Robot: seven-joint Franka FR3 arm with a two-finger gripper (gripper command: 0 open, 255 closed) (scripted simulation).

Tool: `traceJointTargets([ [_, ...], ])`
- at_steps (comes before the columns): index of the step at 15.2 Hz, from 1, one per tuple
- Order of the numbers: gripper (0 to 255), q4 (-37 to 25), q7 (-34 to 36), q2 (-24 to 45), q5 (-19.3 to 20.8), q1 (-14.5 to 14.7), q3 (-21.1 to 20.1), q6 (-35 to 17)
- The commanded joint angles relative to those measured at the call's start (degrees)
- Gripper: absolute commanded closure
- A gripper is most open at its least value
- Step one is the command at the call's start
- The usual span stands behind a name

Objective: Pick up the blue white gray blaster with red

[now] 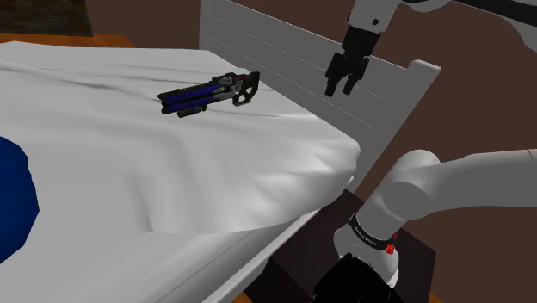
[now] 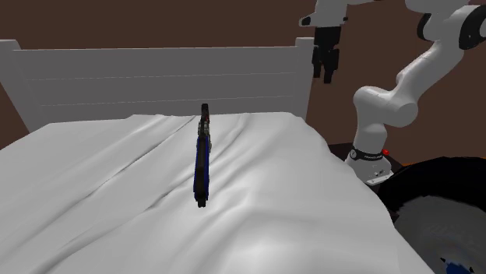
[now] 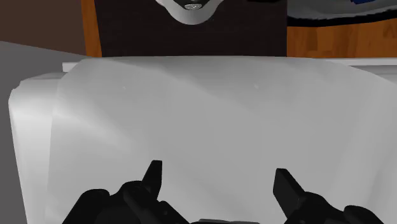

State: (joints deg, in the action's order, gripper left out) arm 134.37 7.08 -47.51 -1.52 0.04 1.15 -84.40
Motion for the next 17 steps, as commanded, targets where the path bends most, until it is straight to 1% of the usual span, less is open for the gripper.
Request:
traceJointTargets([
  [1, 0, 0.0, 0.0, 0.0, 0.0, 0.0, 0.0, 0.0],
  [5, 0, -2.2, 10.0, 6.6, -3.7, -1.3, -4.6, -4.6],
  [9, 0, -5.9, 19.7, 14.1, -6.1, -2.8, -8.6, -8.9],
  [13, 0, -10.9, 29.3, 22.3, -7.2, -4.4, -12.0, -12.6],
  [17, 0, -17.0, 38.7, 31.0, -6.9, -5.9, -14.6, -15.6],
])
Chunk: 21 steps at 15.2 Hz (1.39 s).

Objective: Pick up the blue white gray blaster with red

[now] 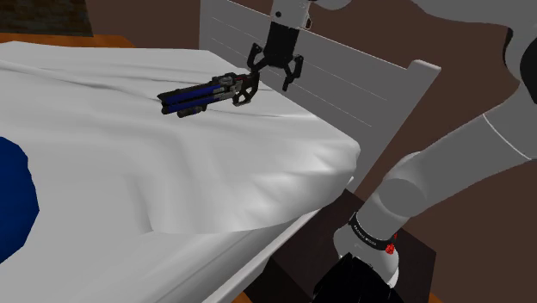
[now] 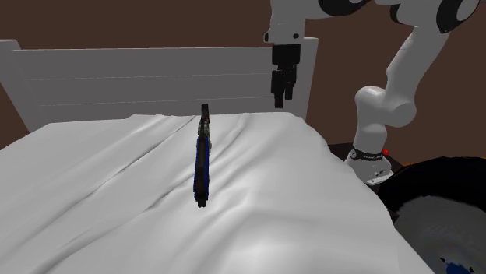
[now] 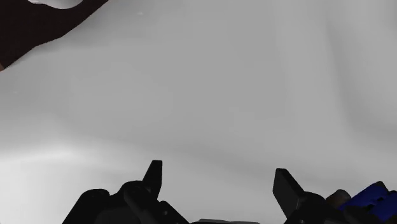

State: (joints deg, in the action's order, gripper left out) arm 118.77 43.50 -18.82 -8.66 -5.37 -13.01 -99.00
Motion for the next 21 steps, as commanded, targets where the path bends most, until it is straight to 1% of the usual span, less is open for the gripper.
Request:
traceJointTargets([
  [1, 0, -3.2, 4.7, 4.5, 0.5, -0.8, -1.0, -1.6],
  [5, 0, -10.7, 13.9, 13.5, 2.1, -1.7, -2.4, -3.3],
  [9, 0, -19.4, 22.7, 22.6, 4.3, -1.9, -2.7, -3.9],
  [14, 0, -31.9, 32.6, 34.0, 6.9, -1.2, -1.5, -3.0],
  [19, 0, -46.8, 40.9, 45.6, 8.5, -0.2, 0.7, -0.2],
  [21, 0, -45.0, 40.8, 45.5, 8.4, -0.3, 0.7, -1.8],
])
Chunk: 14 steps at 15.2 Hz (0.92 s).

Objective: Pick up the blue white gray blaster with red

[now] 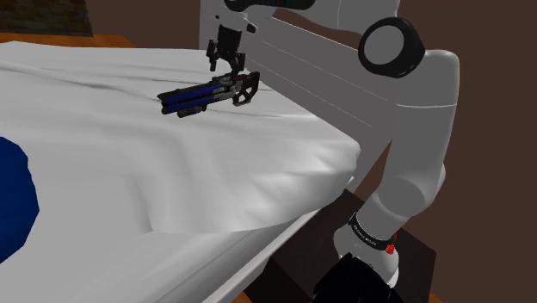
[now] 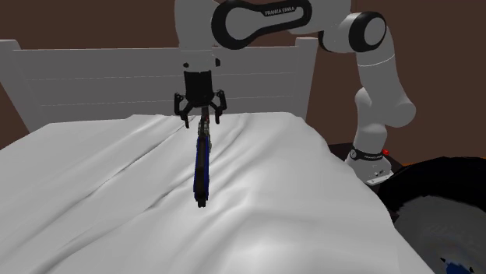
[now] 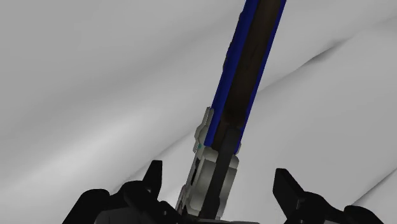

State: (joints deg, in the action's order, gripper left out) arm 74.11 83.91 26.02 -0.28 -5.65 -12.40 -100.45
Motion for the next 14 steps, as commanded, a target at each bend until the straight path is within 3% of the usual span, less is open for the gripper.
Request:
traceJointTargets([
  [1, 0, 0.5, 0.3, 0.6, 0.0, 0.0, 0.1, -1.1],
  [7, 0, 3.9, 0.1, 0.6, 0.0, -0.1, 0.2, -4.6],
  [8, 255, 4.0, 0.1, 0.7, 0.0, -0.1, 0.2, -4.7],
  [14, 255, 4.0, 0.2, 0.7, 0.0, -0.1, 0.2, -4.8],
])
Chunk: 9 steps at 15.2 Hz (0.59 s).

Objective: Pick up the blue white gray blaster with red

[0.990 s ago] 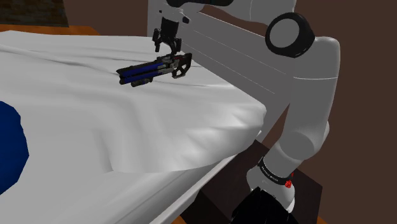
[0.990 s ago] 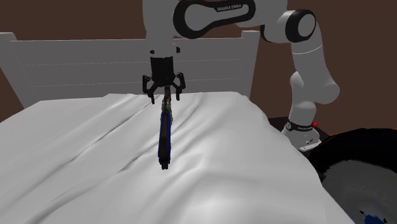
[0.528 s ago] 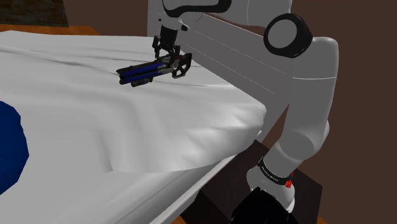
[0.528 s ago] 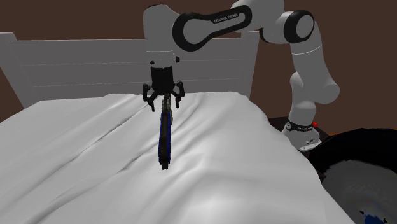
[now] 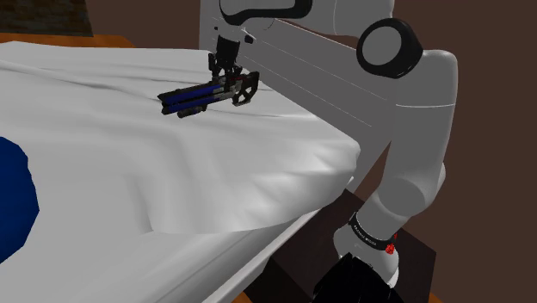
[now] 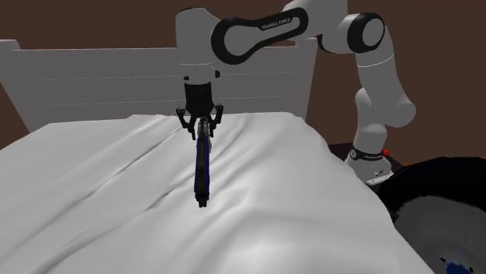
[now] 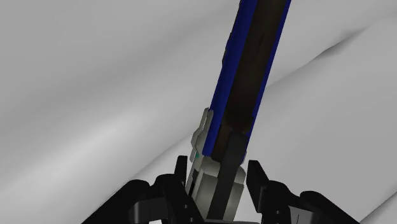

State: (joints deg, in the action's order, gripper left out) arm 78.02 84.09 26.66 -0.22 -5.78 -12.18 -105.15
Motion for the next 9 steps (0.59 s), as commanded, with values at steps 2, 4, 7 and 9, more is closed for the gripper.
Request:
traceJointTargets([
  [2, 255, 0.0, 0.0, 0.1, 0.0, 0.0, 0.0, 0.0],
  [4, 255, -0.7, 0.0, -0.1, 0.0, 0.0, 0.0, 0.8],
  [7, 255, -3.0, 0.1, -0.1, 0.0, 0.1, -0.1, 3.1],
  [9, 255, -4.6, 0.2, 0.0, 0.0, 0.2, -0.1, 4.7],
])
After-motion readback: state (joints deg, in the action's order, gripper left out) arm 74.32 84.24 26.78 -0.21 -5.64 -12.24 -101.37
